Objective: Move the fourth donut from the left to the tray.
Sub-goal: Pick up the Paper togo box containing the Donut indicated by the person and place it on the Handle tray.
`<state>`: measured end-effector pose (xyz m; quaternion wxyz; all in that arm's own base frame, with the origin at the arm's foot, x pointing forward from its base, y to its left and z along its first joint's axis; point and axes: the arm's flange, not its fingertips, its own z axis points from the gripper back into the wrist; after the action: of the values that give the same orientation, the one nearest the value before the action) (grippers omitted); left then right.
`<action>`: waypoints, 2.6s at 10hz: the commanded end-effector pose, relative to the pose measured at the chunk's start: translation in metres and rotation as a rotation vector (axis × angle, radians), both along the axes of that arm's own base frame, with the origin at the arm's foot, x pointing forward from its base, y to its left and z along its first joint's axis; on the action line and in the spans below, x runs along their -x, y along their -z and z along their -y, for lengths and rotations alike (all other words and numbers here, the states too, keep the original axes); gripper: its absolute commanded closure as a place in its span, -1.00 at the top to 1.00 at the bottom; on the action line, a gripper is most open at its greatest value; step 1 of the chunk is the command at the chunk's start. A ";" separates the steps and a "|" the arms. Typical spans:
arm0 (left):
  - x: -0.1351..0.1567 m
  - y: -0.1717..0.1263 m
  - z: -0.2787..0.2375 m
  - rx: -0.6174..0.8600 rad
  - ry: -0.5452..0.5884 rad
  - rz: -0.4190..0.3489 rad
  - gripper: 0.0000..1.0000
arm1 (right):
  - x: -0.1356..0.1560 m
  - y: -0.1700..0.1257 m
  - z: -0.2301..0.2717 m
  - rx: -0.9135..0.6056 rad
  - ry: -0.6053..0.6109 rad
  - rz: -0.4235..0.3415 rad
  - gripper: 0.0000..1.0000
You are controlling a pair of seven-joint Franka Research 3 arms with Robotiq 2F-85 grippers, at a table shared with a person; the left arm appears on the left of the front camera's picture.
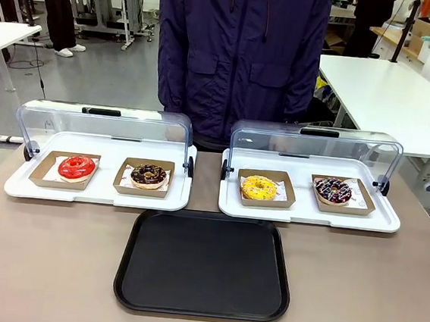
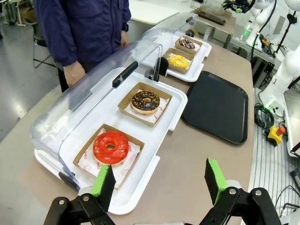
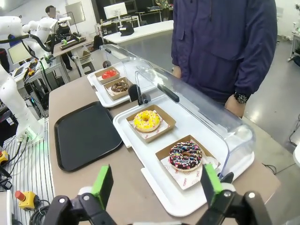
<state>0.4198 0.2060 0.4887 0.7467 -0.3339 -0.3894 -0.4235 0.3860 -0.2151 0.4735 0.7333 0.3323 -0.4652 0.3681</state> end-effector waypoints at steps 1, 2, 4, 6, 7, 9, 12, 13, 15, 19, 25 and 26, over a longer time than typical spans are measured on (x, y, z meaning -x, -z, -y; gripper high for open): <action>0.001 -0.001 0.000 0.007 0.005 0.002 1.00 | -0.002 -0.002 0.000 -0.011 -0.002 0.024 1.00; 0.001 -0.001 0.000 0.007 0.005 0.002 1.00 | -0.002 -0.002 0.000 -0.011 -0.002 0.024 1.00; 0.001 -0.001 0.000 0.007 0.005 0.002 1.00 | -0.002 -0.002 0.000 -0.011 -0.002 0.024 1.00; 0.001 -0.001 0.000 0.007 0.005 0.002 1.00 | -0.002 -0.002 0.000 -0.011 -0.002 0.024 1.00; 0.001 -0.001 0.000 0.007 0.005 0.002 1.00 | -0.002 -0.002 0.000 -0.011 -0.002 0.024 1.00; 0.001 -0.001 0.000 0.007 0.005 0.002 1.00 | -0.002 -0.002 0.000 -0.011 -0.002 0.024 1.00; 0.001 -0.001 0.000 0.007 0.005 0.002 1.00 | -0.002 -0.002 0.000 -0.011 -0.002 0.024 1.00; 0.001 -0.001 0.000 0.007 0.005 0.002 1.00 | -0.002 -0.002 0.000 -0.011 -0.002 0.024 1.00; 0.001 -0.001 0.000 0.007 0.005 0.002 1.00 | -0.002 -0.002 0.000 -0.011 -0.002 0.024 1.00; 0.001 -0.001 0.000 0.007 0.005 0.002 1.00 | -0.002 -0.002 0.000 -0.011 -0.002 0.024 1.00; 0.001 -0.001 0.000 0.007 0.005 0.002 1.00 | -0.002 -0.002 0.000 -0.011 -0.002 0.024 1.00; 0.001 -0.001 0.000 0.007 0.005 0.002 1.00 | -0.002 -0.002 0.000 -0.011 -0.002 0.024 1.00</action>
<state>0.4197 0.2060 0.4887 0.7467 -0.3339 -0.3894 -0.4234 0.3859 -0.2150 0.4734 0.7331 0.3327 -0.4652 0.3681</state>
